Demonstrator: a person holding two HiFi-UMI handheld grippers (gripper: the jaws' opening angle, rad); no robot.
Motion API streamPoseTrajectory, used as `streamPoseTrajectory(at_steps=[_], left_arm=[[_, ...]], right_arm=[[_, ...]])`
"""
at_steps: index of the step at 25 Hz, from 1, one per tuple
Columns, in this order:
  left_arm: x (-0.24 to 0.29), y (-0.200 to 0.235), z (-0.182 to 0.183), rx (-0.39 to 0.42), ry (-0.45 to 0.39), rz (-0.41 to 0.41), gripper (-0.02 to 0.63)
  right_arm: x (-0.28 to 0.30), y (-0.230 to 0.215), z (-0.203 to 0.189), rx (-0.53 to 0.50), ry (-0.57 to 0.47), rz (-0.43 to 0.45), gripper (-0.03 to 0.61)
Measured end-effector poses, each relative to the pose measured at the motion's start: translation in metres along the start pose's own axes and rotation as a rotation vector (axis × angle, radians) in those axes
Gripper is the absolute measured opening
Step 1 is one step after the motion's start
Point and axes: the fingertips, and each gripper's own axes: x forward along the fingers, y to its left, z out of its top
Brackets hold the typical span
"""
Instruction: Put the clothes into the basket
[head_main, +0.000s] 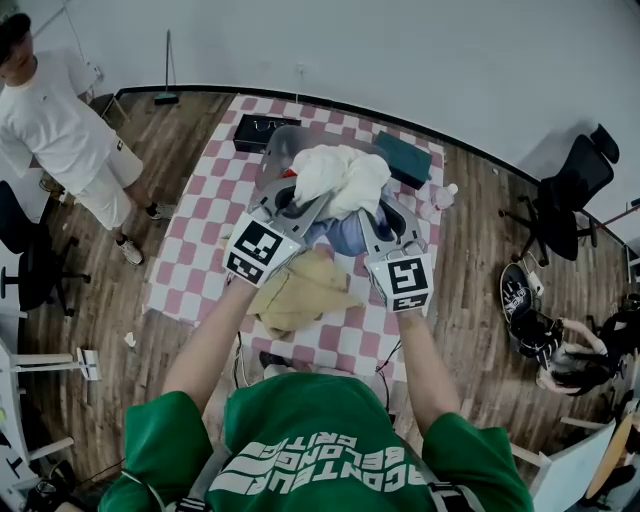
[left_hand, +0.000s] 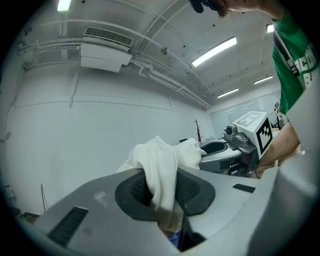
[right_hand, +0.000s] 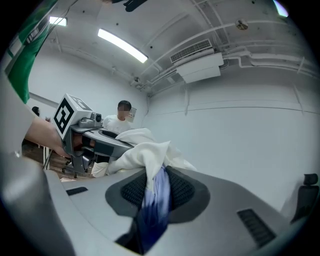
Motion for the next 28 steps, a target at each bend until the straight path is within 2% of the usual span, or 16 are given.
streamPoseTrajectory(at_steps=[8,14,20,28], left_arm=[[0.032,0.048,0.008,0.011,0.002,0.031,0.057],[0.046,0.075,-0.008,-0.007,0.024,0.043,0.057],[0.068,0.094,-0.054,-0.053,0.086,0.034,0.057],[0.106,0.109,-0.148,-0.159,0.239,0.003,0.057]], right_arm=[[0.055,-0.032,0.01,-0.033,-0.007,0.015,0.092],[0.087,-0.038,0.001,-0.054,0.019,0.039,0.092],[0.122,-0.04,-0.039,-0.04,0.088,0.071,0.092],[0.168,-0.039,-0.128,-0.016,0.259,0.125,0.092]])
